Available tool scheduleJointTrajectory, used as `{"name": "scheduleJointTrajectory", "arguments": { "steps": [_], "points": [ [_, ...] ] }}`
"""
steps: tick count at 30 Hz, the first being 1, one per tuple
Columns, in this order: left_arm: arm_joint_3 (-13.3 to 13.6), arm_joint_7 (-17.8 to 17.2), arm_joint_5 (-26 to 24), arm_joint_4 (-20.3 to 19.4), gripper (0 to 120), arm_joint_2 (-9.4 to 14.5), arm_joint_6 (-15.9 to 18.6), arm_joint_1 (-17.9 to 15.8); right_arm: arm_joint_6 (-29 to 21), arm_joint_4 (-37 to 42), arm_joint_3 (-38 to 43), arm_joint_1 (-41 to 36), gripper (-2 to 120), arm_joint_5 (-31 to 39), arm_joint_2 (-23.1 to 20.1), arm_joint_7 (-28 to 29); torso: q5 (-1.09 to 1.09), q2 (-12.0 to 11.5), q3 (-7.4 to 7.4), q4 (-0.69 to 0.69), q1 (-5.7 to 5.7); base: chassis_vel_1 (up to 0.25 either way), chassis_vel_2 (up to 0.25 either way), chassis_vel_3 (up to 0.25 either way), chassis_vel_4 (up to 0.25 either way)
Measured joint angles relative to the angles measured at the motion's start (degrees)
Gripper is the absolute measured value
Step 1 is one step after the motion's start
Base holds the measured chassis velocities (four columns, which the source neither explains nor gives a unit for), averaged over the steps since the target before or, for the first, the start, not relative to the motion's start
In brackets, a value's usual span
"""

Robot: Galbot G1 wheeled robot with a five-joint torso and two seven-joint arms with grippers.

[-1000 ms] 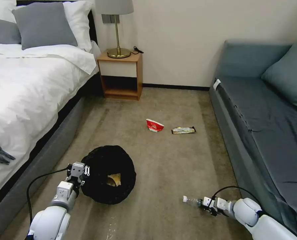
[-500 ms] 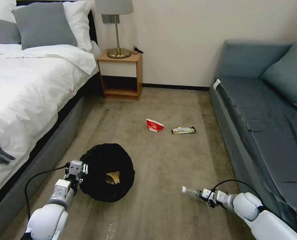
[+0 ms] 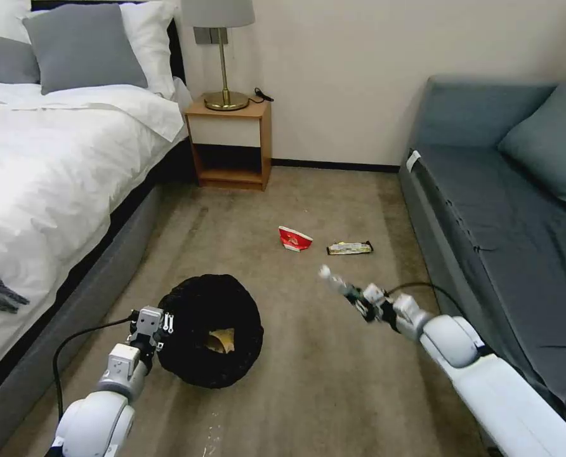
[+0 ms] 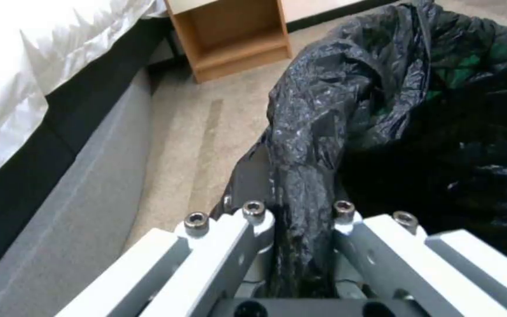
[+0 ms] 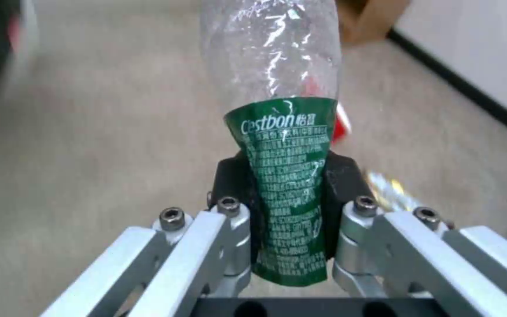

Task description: Pick up the trash bin, then pick up the garbage on the floor and place it into the trash bin.

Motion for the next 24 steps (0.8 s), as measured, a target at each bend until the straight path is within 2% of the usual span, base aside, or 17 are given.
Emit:
{"name": "scheduleJointTrajectory", "arguments": {
  "steps": [8,10,11,12,14,16,18,24],
  "points": [
    [0.9,-0.1,0.2,0.9,4,-0.6,-0.8,-0.5,-1.5,5.0,-3.2,2.3,16,10.2,3.3,2.3,0.0,0.0,0.0,-0.01,0.0,0.0,0.0,0.0,0.0],
    [1.3,-0.1,0.2,1.3,4,-0.7,-0.8,-0.9,-2.3,6.0,-4.9,3.2,16,15.2,5.9,2.6,0.0,0.0,0.0,-0.01,0.0,0.0,0.0,0.0,0.0],
    [1.3,-0.1,0.2,1.3,4,-0.7,-0.8,-0.9,-2.3,6.0,-4.9,3.2,16,15.2,5.9,2.6,0.0,0.0,0.0,-0.01,0.0,0.0,0.0,0.0,0.0],
    [1.5,-0.2,0.2,1.4,4,-0.8,-0.8,-1.1,-2.6,6.1,-5.5,3.5,16,16.8,7.0,2.8,0.0,0.0,0.0,-0.01,0.0,0.0,0.0,0.0,0.0],
    [2.0,-0.5,0.2,1.6,4,-1.0,-0.7,-1.7,-3.3,6.1,-8.1,4.4,16,21.6,12.6,4.0,0.01,0.0,0.0,0.0,0.0,0.0,0.0,0.0,0.0],
    [2.0,-0.5,0.2,1.6,4,-1.0,-0.6,-1.8,-3.4,6.0,-8.4,4.5,16,22.2,13.3,4.2,0.01,0.0,0.0,0.0,0.0,0.0,0.0,0.0,0.0],
    [2.3,-0.7,0.2,1.5,4,-1.2,-0.3,-2.0,-3.7,4.8,-10.6,4.7,16,24.0,17.5,5.3,-0.01,0.0,0.0,0.0,0.0,0.0,0.0,0.0,0.0],
    [2.2,-0.8,0.0,1.0,4,-1.3,-0.2,-2.1,-3.7,3.0,-12.6,3.4,16,23.0,21.2,5.6,0.0,0.0,0.0,-0.01,0.0,0.0,0.0,0.0,0.0]
  ]
}}
